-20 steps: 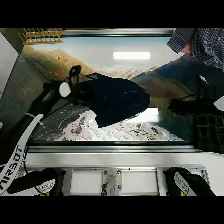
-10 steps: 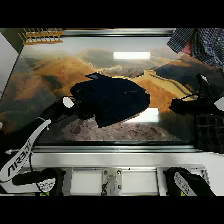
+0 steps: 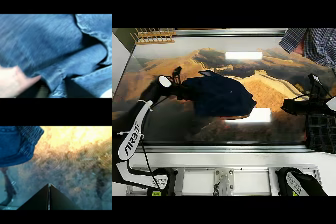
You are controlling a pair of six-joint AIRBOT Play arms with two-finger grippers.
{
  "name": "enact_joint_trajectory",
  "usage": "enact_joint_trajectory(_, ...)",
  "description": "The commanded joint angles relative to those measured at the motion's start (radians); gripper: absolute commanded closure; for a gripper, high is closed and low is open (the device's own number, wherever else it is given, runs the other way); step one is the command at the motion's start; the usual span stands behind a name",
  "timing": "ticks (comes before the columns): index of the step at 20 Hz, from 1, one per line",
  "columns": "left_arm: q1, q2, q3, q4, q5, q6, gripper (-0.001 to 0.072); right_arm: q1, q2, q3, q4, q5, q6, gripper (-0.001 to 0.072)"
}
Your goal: Fold the clothes and pants, and hang the long-sleeved shirts on hangers.
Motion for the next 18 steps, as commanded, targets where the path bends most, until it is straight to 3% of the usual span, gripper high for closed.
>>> enact_joint_trajectory(1, 0.094, 0.007, -0.006, 0.027, -0.154, -0.003, 0.0099, 0.0, 0.0, 0.0, 0.0, 0.001, 0.0, 0.0665)
enact_joint_trajectory(3, 0.105, 0.049, -0.137, 0.028, -0.144, -0.002, 0.0098, 0.0, 0.0, 0.0, 0.0, 0.0, 0.0, 0.0665)
enact_joint_trajectory(8, 0.078, 0.118, -0.39, -0.037, 0.021, 0.01, 0.0099, 0.0, -0.001, 0.0, 0.005, 0.0, 0.001, 0.0665)
enact_joint_trajectory(11, 0.034, 0.096, -0.409, -0.137, 0.091, 0.043, 0.0099, 0.0, -0.001, 0.0, 0.021, 0.0, 0.001, 0.0665)
enact_joint_trajectory(15, -0.044, 0.027, -0.326, -0.163, 0.1, 0.033, 0.0101, 0.0, -0.001, -0.001, 0.026, 0.0, 0.001, 0.0665)
enact_joint_trajectory(16, -0.058, 0.015, -0.307, -0.162, 0.093, 0.024, 0.029, 0.0, -0.001, -0.001, 0.026, 0.0, 0.001, 0.0665)
enact_joint_trajectory(17, -0.068, 0.008, -0.29, -0.161, 0.086, 0.025, 0.0659, 0.0, -0.003, -0.001, 0.026, -0.001, 0.001, 0.0663)
enact_joint_trajectory(18, -0.071, 0.008, -0.274, -0.154, 0.076, 0.026, 0.0699, 0.0, -0.01, -0.001, 0.026, 0.0, 0.008, 0.0656)
